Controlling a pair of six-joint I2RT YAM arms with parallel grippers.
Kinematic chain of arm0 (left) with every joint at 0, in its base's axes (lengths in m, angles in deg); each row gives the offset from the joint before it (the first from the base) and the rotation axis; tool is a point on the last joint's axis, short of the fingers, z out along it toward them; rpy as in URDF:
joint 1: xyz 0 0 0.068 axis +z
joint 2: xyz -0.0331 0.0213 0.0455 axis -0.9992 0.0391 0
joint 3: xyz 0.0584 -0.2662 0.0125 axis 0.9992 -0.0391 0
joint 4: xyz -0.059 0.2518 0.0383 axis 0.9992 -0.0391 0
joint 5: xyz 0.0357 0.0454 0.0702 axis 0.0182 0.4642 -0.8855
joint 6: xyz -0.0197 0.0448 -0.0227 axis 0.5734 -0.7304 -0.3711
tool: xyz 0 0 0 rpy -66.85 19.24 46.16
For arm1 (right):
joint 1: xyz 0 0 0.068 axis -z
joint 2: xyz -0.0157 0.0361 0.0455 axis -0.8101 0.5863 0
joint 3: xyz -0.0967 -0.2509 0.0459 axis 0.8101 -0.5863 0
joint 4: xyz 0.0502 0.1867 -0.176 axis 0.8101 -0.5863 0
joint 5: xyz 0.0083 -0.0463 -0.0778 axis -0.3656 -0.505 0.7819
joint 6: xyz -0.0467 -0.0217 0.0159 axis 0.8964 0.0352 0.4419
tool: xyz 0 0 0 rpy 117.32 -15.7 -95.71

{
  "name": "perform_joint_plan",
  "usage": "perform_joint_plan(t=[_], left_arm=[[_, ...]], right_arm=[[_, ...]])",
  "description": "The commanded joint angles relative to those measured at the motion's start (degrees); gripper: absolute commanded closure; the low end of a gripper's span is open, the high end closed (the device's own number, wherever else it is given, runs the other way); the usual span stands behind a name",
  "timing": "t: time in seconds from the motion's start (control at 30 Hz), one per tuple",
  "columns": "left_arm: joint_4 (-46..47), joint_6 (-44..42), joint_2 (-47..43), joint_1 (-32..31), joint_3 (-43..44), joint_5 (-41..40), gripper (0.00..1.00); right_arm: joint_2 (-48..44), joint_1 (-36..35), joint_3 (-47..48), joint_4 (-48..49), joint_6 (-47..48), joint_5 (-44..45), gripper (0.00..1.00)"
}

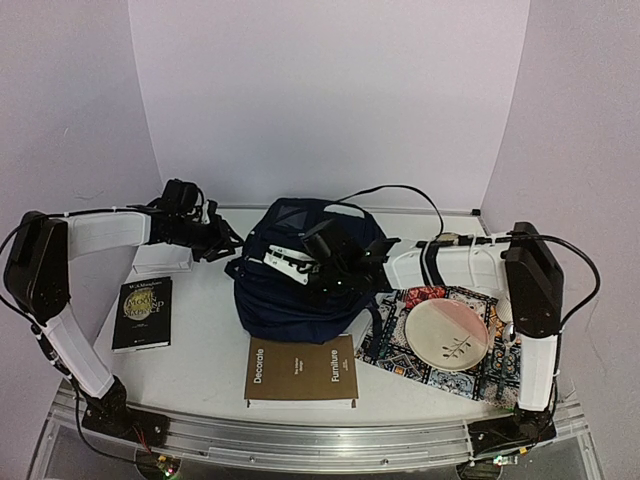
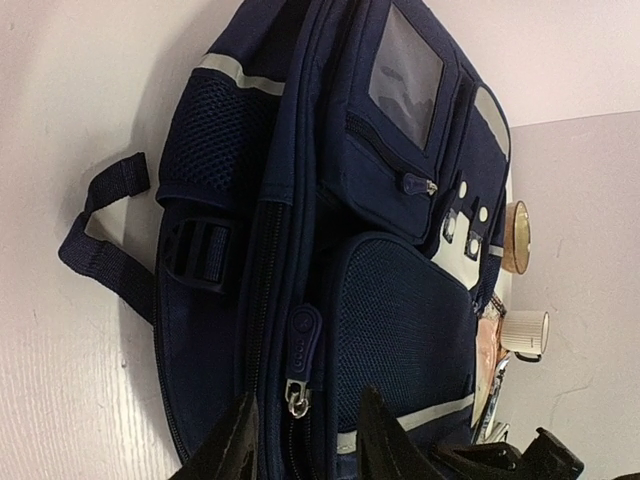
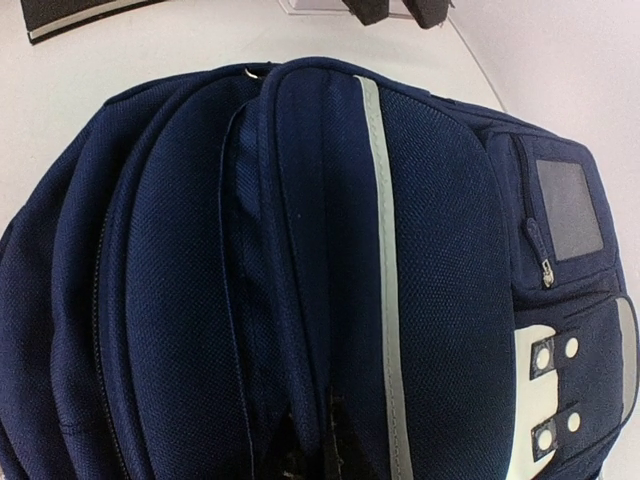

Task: Pack the student bag
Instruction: Hold the upper front pocket of the student bag.

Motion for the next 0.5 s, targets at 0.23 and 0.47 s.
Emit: perform_joint_plan(t=[0.23, 0.47], left_arm=[[1.07, -1.85, 7.41, 0.60, 6.64, 3.59, 0.67], [1.08, -1.16, 8.74, 0.60, 9.45, 3.86, 0.65]], right_arm=[[-4.95, 1.07, -2.47, 5.58, 6.32, -4.53, 1.00], [-4.14, 1.10, -1.64, 5.61, 6.03, -4.88, 1.00]])
